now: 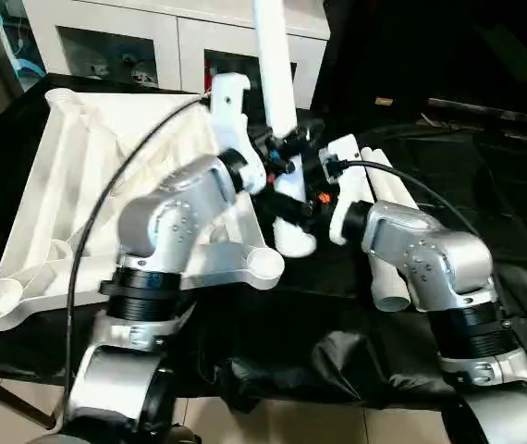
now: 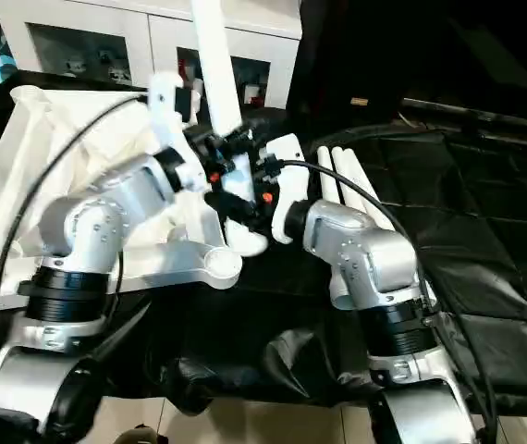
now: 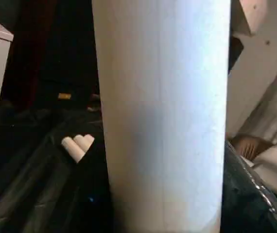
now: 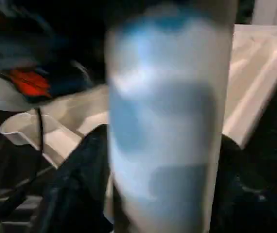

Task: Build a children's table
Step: Pick table leg

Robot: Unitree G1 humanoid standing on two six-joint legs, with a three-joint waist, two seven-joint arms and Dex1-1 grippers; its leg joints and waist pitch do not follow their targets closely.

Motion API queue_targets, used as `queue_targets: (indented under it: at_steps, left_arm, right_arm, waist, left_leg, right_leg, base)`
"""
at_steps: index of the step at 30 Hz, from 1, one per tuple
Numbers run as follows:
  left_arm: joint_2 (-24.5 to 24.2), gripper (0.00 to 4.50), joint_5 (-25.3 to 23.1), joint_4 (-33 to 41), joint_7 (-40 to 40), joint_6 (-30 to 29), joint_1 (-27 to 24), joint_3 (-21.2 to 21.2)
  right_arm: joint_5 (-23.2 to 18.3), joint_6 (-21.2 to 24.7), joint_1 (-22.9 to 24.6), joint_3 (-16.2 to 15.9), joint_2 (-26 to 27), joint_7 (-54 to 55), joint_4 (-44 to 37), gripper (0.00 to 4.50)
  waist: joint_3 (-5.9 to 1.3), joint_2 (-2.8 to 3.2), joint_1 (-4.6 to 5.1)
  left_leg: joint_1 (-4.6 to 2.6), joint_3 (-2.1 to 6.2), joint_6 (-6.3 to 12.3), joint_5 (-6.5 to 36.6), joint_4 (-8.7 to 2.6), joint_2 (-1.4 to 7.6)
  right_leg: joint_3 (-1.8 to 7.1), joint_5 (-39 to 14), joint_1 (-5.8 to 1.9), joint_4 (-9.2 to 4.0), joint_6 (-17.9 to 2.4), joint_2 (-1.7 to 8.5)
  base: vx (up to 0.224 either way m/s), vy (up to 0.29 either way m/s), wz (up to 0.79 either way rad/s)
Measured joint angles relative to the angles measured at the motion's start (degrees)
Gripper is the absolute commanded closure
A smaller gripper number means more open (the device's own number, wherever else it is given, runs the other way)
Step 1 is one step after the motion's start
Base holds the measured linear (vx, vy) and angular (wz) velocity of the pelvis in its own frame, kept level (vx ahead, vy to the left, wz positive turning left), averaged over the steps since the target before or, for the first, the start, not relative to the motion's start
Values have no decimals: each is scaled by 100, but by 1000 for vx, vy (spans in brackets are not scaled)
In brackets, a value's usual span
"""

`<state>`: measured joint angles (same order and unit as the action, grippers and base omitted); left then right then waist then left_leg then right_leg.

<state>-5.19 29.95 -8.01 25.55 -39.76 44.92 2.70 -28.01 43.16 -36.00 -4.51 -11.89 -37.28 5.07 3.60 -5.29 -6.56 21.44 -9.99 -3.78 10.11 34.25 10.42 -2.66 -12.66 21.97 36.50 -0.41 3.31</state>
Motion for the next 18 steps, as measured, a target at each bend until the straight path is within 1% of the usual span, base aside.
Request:
queue_targets:
  at_steps: [2, 3, 6, 9, 13, 16, 17, 18]
  left_arm:
    - [-174, 257, 71, -4, 467, -2, -19, -82]
    - [-258, 257, 105, -4, 643, -3, -19, -97]
    - [-502, 257, 314, -3, 1361, -26, -20, -169]
    - [-723, 257, 508, 10, 2139, -28, -57, -332]
    - [-875, 257, 667, 11, 2699, -46, -71, -362]
    - [-987, 257, 865, 83, 3049, -198, -88, -365]
    - [-997, 257, 976, 163, 3167, -263, -130, -358]
    - [-988, 257, 1058, 215, 3205, -291, -164, -350]
  right_arm:
    - [-163, 47, 6, 3, -236, -323, -91, 143]
    - [-202, 85, 12, 12, -320, -449, -146, 141]
    - [-488, 327, 79, 20, -614, -935, -307, 141]
    - [-745, 581, 230, 21, -823, -1308, -524, 141]
    - [-871, 710, 295, 15, -1012, -1596, -722, 141]
    - [-999, 810, 356, -4, -1123, -1740, -836, 141]
    - [-1060, 877, 412, -11, -1159, -1817, -899, 169]
    - [-1089, 927, 437, -31, -1173, -1831, -926, 176]
  waist:
    - [0, -1, -14]
    - [0, -1, -12]
    - [0, -1, -7]
    - [0, -1, -8]
    - [0, 0, -5]
    - [0, 0, -6]
    - [0, 0, -6]
    - [0, 0, -7]
  left_leg:
    - [1, 0, 1, 0, 0, -1]
    - [1, 0, 1, 1, 0, -1]
    - [0, 0, 3, 1, 0, 0]
    - [-2, 0, 4, 2, 0, 0]
    - [-6, 0, 3, 0, 1, 0]
    - [-7, 0, 3, -2, 1, 0]
    - [-8, 0, 3, -1, 1, 0]
    - [-7, 0, 3, -1, 2, 0]
  right_leg:
    - [0, 0, 0, -2, 0, 0]
    - [0, 0, 0, -2, 0, 0]
    - [0, 0, -1, -1, 0, 0]
    - [0, 0, -1, 0, 0, 0]
    - [1, 2, -1, 6, -3, 0]
    - [1, 2, -1, 9, -4, 0]
    - [1, 2, -1, 8, -4, 0]
    - [0, 2, -1, 9, -4, 0]
  base:
    - [0, 0, 0]
    - [0, 0, 0]
    - [0, 0, 0]
    - [0, 0, 0]
    - [0, 0, 0]
    - [0, 0, 0]
    - [0, 0, 0]
    - [0, 0, 0]
